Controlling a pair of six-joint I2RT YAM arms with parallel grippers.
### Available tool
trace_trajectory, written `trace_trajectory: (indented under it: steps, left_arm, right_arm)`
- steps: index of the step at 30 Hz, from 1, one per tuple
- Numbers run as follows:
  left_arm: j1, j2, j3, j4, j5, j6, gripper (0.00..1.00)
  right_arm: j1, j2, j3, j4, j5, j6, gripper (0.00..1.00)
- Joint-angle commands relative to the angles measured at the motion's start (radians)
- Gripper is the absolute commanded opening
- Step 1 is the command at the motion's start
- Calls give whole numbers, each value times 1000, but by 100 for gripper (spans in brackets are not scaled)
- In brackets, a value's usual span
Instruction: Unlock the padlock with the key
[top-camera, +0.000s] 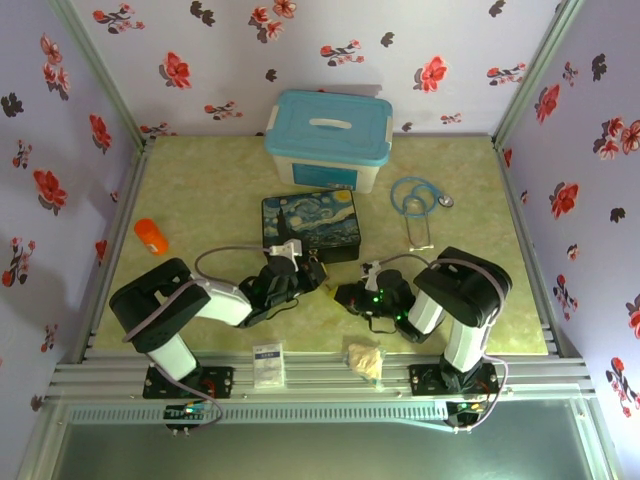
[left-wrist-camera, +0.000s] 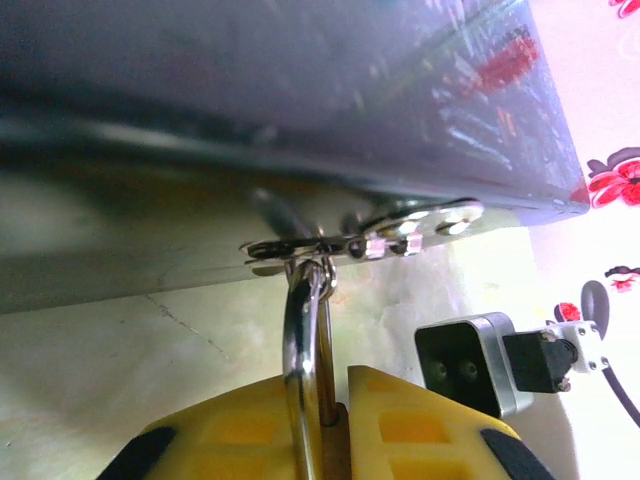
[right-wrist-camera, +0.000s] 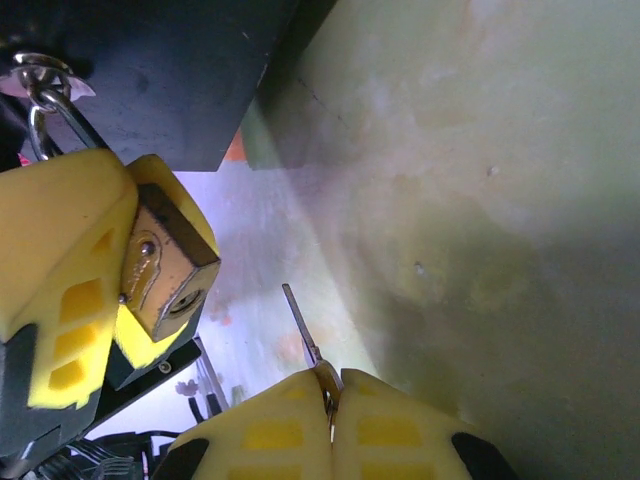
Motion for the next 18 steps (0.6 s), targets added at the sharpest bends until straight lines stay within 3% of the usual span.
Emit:
trace_trajectory:
  steps: [1,18]
  left_arm:
    - [1,5,-4,155,-22,-49,0]
    - [13,-5,-27,168,-48,-56,0]
  right_arm:
    - [8,-9,6,102,-23,13,0]
    - [7,-51,-6,102,-37,-4,0]
